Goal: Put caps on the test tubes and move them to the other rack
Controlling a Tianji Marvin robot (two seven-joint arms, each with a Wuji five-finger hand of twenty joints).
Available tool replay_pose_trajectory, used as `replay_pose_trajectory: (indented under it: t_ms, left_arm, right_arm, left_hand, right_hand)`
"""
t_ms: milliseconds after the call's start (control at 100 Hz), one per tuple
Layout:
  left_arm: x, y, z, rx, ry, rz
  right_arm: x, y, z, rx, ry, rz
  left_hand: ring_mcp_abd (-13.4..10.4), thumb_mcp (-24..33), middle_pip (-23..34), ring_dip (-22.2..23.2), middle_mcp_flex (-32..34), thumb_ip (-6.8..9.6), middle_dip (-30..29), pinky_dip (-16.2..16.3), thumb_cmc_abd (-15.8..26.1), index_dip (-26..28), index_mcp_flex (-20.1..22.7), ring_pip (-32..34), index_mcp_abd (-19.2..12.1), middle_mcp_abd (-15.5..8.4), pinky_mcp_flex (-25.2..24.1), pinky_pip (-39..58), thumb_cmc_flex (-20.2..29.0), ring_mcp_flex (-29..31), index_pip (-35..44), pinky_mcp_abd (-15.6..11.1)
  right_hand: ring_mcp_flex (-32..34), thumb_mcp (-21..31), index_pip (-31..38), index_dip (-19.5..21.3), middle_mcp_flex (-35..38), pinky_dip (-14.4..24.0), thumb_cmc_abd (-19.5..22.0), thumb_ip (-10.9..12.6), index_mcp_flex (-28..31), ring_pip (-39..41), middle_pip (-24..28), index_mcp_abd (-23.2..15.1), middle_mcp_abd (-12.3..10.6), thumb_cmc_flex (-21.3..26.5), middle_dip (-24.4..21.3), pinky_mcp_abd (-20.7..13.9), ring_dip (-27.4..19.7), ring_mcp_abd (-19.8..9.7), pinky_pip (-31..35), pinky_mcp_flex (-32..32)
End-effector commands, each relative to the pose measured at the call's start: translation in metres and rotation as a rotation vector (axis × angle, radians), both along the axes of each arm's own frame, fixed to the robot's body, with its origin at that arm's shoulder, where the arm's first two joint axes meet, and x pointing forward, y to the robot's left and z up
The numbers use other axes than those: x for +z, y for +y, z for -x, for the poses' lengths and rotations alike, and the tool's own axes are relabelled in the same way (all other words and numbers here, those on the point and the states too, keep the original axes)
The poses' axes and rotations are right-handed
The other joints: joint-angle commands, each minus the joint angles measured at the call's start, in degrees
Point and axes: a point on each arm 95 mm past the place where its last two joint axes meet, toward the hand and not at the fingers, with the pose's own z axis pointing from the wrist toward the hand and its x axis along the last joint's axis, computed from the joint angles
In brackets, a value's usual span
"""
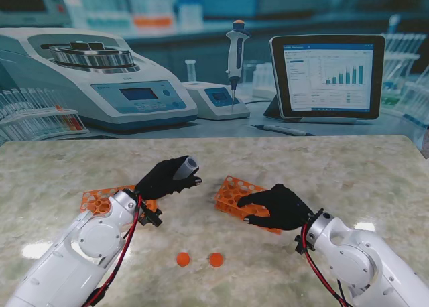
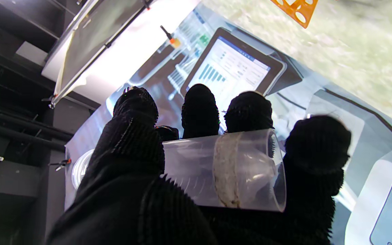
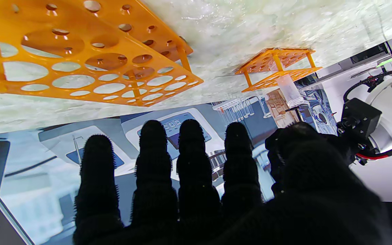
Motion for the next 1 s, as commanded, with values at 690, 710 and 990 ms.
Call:
replay_pose_trajectory:
  t_ms: [690,710,990]
  left_arm:
    - [-0.027,-0.005,0.006,0.014,0.048,0.04]
    - [-0.027,-0.005,0.006,0.013,0.049,0.04]
    - [-0.028,-0.003,0.006,-0.006,0.081,0.031]
  right_arm:
    - [-0.001,0.02,0.02,0.103,0.057,0.079]
    - [-0.002,0.021,0.021,0.106,0.059,0.083]
    - [-0.006,0.031,0.022,0.157,0.078,0.127]
  left_hand:
    - [-5.79,3.77,3.37,0.03,7.99,4.07,1.79,3.27,-1.92,2.02,5.06,15.35,-1.34,1.25,14.63,26.32,1.81,11.32,3.82,-16.75]
    - [-5.87,3.88,3.32,-0.05,8.09,4.14,1.75,3.32,-2.0,1.96,5.26,15.29,-1.32,1.23,14.64,26.36,1.82,11.53,3.79,-16.87]
    - [-7.14,5.21,1.49,-1.31,10.04,4.68,0.31,3.78,-3.21,0.99,6.74,12.23,-0.95,0.99,14.67,26.04,0.98,15.17,2.99,-18.31]
  right_hand:
    - [1.23,2.98,-0.18,1.28,1.51,3.68,-4.16,1.12,1.86,3.04,2.78,1.93,1.17,-1.37,4.17,-0.59,5.92,1.36,1.74,1.06]
    - [1.38,3.14,-0.14,1.33,1.53,3.75,-4.52,1.09,1.98,3.12,2.79,2.09,1.26,-1.32,4.26,-0.6,6.04,1.4,1.75,1.1]
    - [3.27,11.81,-0.42,3.28,1.7,6.42,-13.96,-1.08,4.09,4.89,4.69,4.9,1.79,-6.05,9.2,-1.22,10.96,0.74,2.3,1.95]
